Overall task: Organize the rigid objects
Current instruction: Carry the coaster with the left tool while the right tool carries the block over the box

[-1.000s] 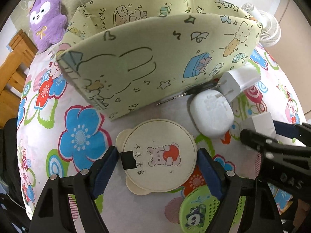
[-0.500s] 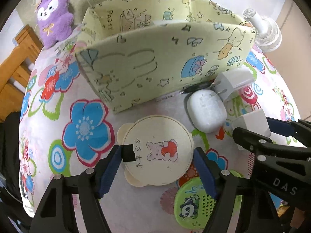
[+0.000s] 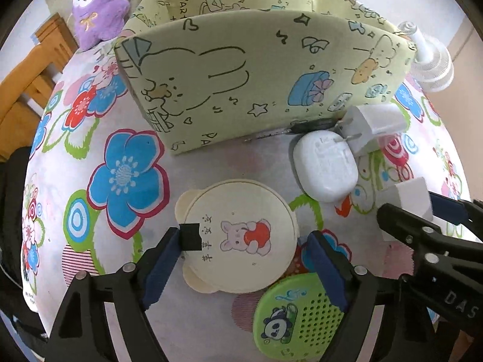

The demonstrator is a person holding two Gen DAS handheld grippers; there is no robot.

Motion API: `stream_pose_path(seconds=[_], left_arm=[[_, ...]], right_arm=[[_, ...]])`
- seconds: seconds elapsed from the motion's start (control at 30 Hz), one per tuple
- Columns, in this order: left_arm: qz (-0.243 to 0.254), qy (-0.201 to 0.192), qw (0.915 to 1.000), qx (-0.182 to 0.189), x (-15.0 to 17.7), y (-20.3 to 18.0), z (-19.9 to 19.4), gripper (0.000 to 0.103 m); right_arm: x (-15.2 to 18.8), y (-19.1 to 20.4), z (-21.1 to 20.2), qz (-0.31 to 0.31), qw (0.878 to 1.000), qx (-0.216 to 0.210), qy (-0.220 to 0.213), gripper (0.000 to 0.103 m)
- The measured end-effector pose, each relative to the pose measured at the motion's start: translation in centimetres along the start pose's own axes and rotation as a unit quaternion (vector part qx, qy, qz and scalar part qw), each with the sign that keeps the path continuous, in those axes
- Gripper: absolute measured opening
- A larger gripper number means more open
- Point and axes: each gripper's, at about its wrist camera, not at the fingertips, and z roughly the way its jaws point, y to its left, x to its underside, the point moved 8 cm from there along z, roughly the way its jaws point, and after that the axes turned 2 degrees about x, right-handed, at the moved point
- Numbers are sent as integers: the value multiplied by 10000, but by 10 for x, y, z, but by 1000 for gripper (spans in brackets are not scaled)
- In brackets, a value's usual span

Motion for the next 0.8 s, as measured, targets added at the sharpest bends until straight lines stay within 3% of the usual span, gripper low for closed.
stream_pose_path(seconds=[0.17,0.27,0.4,0.8], left_arm=[[-194,-36,9997,-145,-4,-6,5,86],[-251,-91,9995,-142,-7,-9,4,79],[-240,-59,9996,-121,-10,-13,3,79],[-310,-261,9989,-241,-7,-3,-30,79]], right_arm=[[-10,-11,7,13,10000,-27,3,64],[-16,-14,9,11,10000,-57,-10,64],[-21,-15,12,-78,10000,-35,6,64],[-37,-15,-6,-238,9995,-154,-158,64]])
